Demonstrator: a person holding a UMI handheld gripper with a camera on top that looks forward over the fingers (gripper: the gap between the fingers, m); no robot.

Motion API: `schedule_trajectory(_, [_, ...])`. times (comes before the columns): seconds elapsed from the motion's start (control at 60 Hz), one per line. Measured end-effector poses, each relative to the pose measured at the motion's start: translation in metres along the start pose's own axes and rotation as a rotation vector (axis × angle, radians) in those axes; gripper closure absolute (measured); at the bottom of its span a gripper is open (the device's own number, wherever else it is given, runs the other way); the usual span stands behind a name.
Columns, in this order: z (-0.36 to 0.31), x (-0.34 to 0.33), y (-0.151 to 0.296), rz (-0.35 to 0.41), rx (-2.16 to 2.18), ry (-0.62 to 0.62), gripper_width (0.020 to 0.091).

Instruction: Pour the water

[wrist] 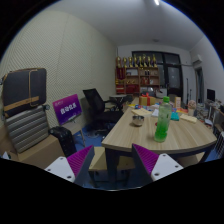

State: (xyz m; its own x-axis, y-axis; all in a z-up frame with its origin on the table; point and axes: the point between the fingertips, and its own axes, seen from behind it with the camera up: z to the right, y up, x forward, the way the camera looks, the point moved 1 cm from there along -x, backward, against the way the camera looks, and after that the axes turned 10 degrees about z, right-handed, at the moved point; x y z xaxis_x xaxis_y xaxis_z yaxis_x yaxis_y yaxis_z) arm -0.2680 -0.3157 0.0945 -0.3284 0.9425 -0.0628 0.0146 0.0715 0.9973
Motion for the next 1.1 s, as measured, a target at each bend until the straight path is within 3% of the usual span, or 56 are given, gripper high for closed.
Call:
schedule_trajectory(0.35, [0.032,0.028,-0.002,0.024,0.009,-0.066,0.0294])
schedule_trajectory(0.733, [0.207,0.109,0.002,0.111,-0.089,-0.315,0.0299])
schedule_trajectory(1.1, [0.255,0.196,0.005,0.151,-0.058,-0.407,0.0310])
